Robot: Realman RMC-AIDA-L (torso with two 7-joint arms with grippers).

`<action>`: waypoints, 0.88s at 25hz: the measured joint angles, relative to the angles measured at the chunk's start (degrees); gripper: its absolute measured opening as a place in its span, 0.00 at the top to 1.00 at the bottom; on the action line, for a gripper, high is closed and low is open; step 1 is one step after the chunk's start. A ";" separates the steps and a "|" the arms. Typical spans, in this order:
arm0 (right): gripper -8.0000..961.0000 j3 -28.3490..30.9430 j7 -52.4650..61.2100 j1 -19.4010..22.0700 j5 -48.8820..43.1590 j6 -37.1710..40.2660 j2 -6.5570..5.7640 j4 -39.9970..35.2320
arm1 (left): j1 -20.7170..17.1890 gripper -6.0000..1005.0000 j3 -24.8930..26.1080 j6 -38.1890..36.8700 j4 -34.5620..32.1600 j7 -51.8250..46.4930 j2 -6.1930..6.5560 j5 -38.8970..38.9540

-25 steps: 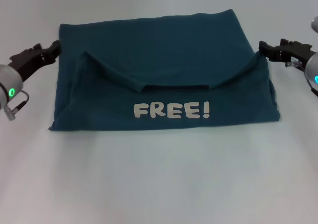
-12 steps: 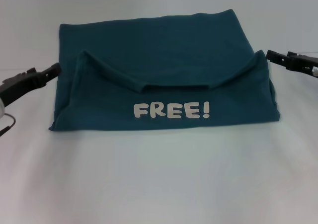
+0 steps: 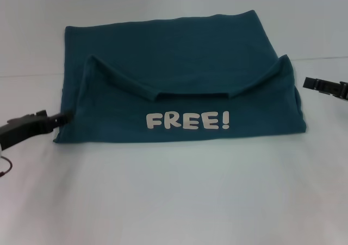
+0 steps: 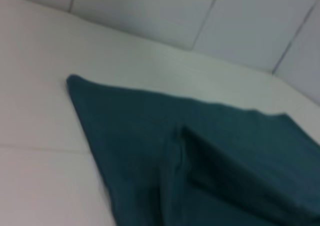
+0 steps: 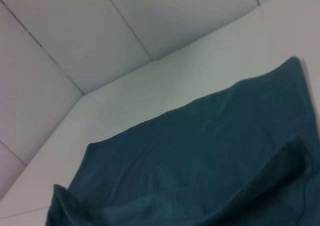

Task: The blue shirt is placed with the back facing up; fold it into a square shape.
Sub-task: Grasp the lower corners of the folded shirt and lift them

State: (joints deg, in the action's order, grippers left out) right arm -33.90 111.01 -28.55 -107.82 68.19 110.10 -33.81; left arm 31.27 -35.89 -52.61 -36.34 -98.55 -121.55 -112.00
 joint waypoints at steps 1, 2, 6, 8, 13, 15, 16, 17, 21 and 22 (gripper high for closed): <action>0.20 0.22 0.48 0.30 -0.05 0.77 -0.06 -0.19 | -0.19 0.19 -0.05 -0.10 -0.16 0.08 -0.10 -0.64; 0.20 0.47 0.91 0.61 -0.05 1.41 -0.07 -0.34 | -0.33 0.20 -0.08 -0.18 -0.27 0.19 -0.17 -1.24; 0.20 1.19 1.70 0.87 -0.06 2.97 -0.06 -0.43 | -0.44 0.20 -0.19 0.10 -0.31 0.80 -0.48 -4.67; 0.20 1.25 2.05 0.85 -0.11 3.14 -0.02 -0.45 | -0.45 0.20 -0.20 0.17 -0.32 1.10 -0.65 -5.66; 0.20 1.18 2.30 0.72 -0.12 3.11 0.32 -0.47 | -0.48 0.20 -0.96 0.05 -0.31 1.96 -0.76 -6.78; 0.20 0.99 2.31 0.67 -0.12 3.03 0.44 -0.44 | -0.49 0.20 -1.66 -0.19 -0.32 2.82 -0.85 -7.13; 0.20 0.91 2.32 0.65 -0.12 3.02 0.46 -0.36 | -0.50 0.20 -1.90 -0.14 -0.33 3.51 -0.94 -7.32; 0.20 0.86 2.32 0.64 -0.12 3.02 0.49 -0.30 | -0.50 0.20 -2.09 -0.05 -0.33 4.13 -0.99 -7.44; 0.21 0.86 2.34 0.75 -0.12 3.06 0.54 0.00 | -0.34 0.20 -2.61 0.62 -0.49 6.08 -1.06 -7.60; 0.21 0.96 2.35 0.84 -0.12 3.12 0.54 0.05 | -0.29 0.20 -2.61 0.90 -0.65 6.28 -1.06 -7.74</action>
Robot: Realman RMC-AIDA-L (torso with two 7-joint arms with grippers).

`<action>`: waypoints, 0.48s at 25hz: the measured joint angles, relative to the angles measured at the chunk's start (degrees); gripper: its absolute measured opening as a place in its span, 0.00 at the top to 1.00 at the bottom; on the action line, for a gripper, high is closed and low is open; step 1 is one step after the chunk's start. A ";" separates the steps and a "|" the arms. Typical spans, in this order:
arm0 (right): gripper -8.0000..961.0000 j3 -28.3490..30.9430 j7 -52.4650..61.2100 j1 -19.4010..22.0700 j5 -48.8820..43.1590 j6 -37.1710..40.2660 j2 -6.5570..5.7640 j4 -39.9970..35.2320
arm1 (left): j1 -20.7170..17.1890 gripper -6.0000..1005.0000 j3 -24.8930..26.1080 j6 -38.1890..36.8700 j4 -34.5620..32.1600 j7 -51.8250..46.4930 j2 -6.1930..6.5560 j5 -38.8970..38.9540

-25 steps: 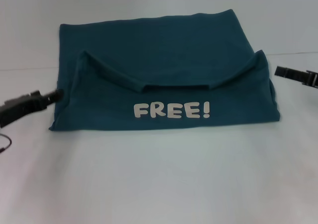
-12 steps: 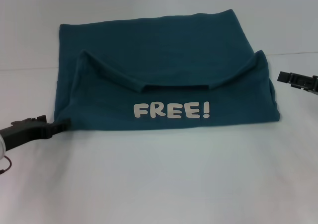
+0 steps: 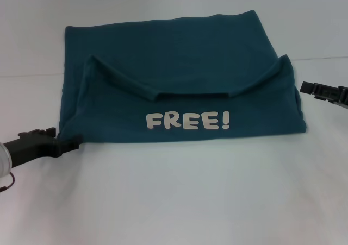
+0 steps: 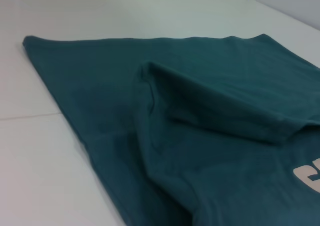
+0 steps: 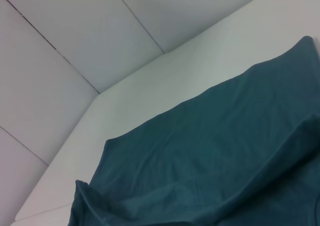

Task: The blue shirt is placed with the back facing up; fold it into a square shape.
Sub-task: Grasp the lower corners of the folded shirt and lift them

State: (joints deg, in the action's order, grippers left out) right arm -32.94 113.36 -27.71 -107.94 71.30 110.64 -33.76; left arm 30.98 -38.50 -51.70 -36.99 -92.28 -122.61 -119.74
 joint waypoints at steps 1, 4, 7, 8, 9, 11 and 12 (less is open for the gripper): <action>0.21 0.10 0.01 0.07 0.00 0.05 0.00 0.05 | 0.05 0.20 -0.10 0.29 -0.18 0.07 0.00 -0.17; 0.21 0.23 0.01 0.31 0.01 0.05 0.08 0.15 | 0.19 0.20 -0.54 1.16 -0.49 0.62 0.00 -0.53; 0.21 0.27 0.02 0.45 0.02 -0.08 0.31 0.17 | 0.29 0.20 -1.69 2.55 -0.49 2.17 -0.06 -0.58; 0.21 0.27 0.02 0.46 0.02 -0.10 0.36 0.20 | 0.29 0.20 -2.13 2.76 -0.48 2.29 -0.11 -0.58; 0.21 0.27 0.02 0.48 0.02 -0.17 0.37 0.21 | 0.31 0.20 -2.79 3.09 -0.48 2.38 -0.17 -0.58; 0.21 0.27 0.02 0.53 0.02 -0.27 0.37 0.25 | 0.39 0.20 -3.98 3.45 -0.49 2.64 -0.23 -0.58; 0.21 0.27 0.02 0.54 0.02 -0.30 0.39 0.26 | 0.46 0.20 -4.53 3.53 -0.51 2.82 -0.24 -0.58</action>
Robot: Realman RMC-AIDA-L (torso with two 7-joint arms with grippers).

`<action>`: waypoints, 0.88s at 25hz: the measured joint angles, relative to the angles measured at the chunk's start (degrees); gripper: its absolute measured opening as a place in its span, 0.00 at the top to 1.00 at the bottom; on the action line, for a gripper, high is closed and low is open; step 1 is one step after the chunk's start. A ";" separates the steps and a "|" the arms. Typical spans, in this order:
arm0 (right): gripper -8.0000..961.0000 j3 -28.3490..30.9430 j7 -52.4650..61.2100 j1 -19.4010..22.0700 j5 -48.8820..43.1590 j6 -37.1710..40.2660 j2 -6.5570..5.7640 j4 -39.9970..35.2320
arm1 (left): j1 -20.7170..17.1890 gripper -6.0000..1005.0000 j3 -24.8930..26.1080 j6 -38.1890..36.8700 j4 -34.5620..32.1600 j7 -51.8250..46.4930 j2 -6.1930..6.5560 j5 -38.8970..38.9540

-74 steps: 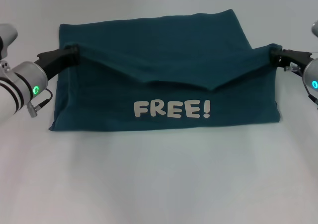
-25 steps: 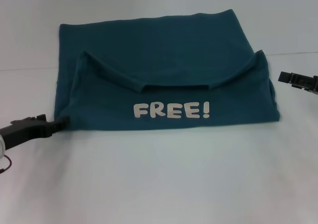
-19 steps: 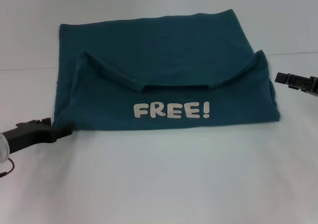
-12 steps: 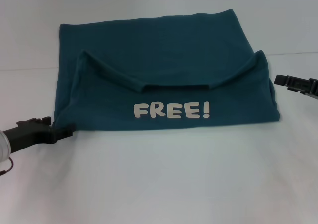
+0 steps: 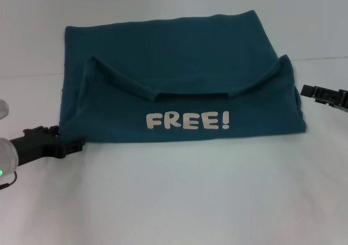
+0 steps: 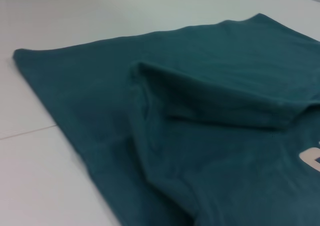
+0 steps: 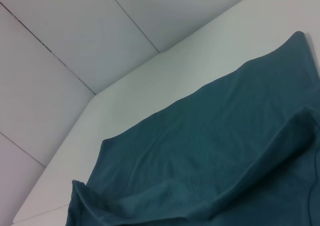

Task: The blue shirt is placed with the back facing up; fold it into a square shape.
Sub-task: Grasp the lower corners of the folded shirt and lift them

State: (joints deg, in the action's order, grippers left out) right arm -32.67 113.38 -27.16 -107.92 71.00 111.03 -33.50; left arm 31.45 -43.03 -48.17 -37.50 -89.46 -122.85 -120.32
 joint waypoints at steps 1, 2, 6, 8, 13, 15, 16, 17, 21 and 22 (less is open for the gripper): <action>0.21 0.00 0.00 0.00 0.00 -0.01 0.02 0.01 | 0.02 0.20 -0.35 0.03 0.00 0.09 -0.02 0.00; 0.21 -0.01 0.00 0.01 0.00 -0.02 0.05 0.02 | 0.09 0.20 -0.86 0.15 0.00 0.19 -0.05 -0.03; 0.21 -0.02 0.00 0.00 0.02 -0.05 0.06 0.02 | 0.39 0.20 -1.63 1.09 -0.02 0.24 -0.10 -0.49; 0.21 0.01 0.00 0.01 0.06 -0.09 0.06 0.02 | 0.63 0.20 -1.92 1.50 0.07 0.23 -0.16 -1.18; 0.21 0.11 0.00 0.00 0.12 -0.15 0.13 0.02 | 0.87 0.20 -2.53 1.66 0.19 0.18 -0.19 -1.49; 0.21 0.33 0.00 0.01 0.12 -0.16 0.14 0.02 | 0.90 0.20 -2.89 1.66 0.03 0.13 -0.20 -1.49; 0.21 0.45 0.00 0.01 0.11 -0.16 0.17 0.02 | 0.90 0.20 -2.98 1.65 -0.05 0.13 -0.20 -1.50; 0.21 0.55 0.00 0.01 0.11 -0.16 0.19 0.02 | 0.90 0.21 -3.02 1.64 -0.16 0.14 -0.20 -1.49; 0.22 0.76 0.00 0.06 0.16 -0.16 0.31 0.02 | 0.89 0.23 -3.72 2.39 -0.82 -0.05 -0.39 -2.11; 0.22 0.76 0.00 0.11 0.20 -0.17 0.37 0.02 | 0.89 0.26 -3.97 2.92 -0.92 -0.33 -0.44 -2.59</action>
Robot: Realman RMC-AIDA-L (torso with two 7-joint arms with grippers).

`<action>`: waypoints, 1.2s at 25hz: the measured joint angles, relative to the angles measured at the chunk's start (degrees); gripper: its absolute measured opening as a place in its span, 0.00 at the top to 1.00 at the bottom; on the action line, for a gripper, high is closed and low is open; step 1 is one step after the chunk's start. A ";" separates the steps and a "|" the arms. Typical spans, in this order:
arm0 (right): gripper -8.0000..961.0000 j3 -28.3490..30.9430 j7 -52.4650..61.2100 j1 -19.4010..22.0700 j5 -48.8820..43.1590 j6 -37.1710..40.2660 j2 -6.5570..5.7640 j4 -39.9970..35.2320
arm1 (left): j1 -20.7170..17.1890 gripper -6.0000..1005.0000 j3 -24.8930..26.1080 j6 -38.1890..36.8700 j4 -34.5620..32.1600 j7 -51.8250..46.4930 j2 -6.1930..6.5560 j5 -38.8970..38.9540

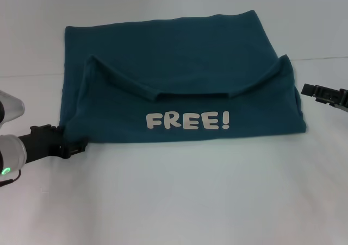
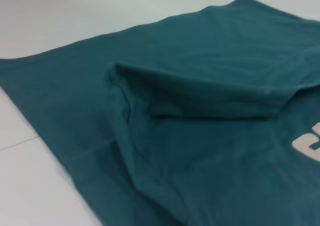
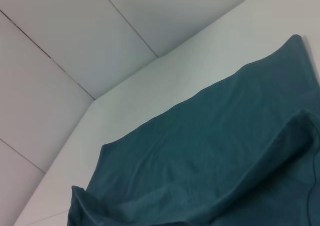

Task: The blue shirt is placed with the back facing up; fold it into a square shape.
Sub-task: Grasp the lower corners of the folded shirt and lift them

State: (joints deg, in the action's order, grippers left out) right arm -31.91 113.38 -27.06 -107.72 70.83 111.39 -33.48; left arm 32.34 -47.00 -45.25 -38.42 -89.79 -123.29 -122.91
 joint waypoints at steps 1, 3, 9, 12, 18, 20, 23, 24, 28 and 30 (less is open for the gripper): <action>0.22 0.01 0.00 0.02 0.04 0.00 0.03 0.00 | 0.02 0.29 -0.16 0.35 -0.13 -0.26 -0.06 -0.24; 0.22 0.01 0.00 0.07 0.07 0.00 0.12 0.00 | 0.02 0.33 -0.36 0.53 -0.57 -0.65 -0.20 -0.40; 0.22 0.61 -0.03 0.51 0.12 0.17 0.31 -0.11 | -0.24 0.45 -0.38 0.56 -1.73 -1.77 -0.44 -1.55; 0.22 0.95 -0.26 0.70 0.15 0.37 0.38 -0.13 | -0.07 0.50 -0.38 0.95 -1.59 -2.21 -0.49 -2.45; 0.22 1.04 -0.38 0.85 0.15 0.38 0.39 -0.02 | -0.06 0.70 -0.53 1.13 -1.81 -2.88 -0.63 -2.68; 0.22 0.89 -0.29 0.86 0.00 0.23 0.31 -0.03 | -0.06 0.78 -0.55 1.12 -1.96 -2.91 -0.64 -2.69; 0.22 0.33 0.63 0.75 -1.64 0.04 -0.31 -0.06 | -0.20 0.97 -0.59 0.73 -2.79 -3.27 -0.64 -2.69; 0.22 0.27 1.33 0.56 -2.72 -0.08 -0.53 -0.19 | -0.31 0.97 -0.71 0.46 -3.29 -3.57 -0.64 -2.69; 0.22 0.25 6.47 -0.76 -9.23 -1.57 -1.43 -0.49 | -0.67 0.97 -0.97 -0.99 -4.73 -4.30 -0.64 -2.76; 0.23 0.21 8.74 -1.64 -12.38 -2.48 -1.47 -0.49 | -0.70 0.97 -0.98 -1.57 -4.97 -4.33 -0.64 -2.77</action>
State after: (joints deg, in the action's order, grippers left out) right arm -31.71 122.11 -28.70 -120.10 68.35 109.92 -33.97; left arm 31.64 -47.97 -46.83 -43.39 -94.12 -123.92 -125.68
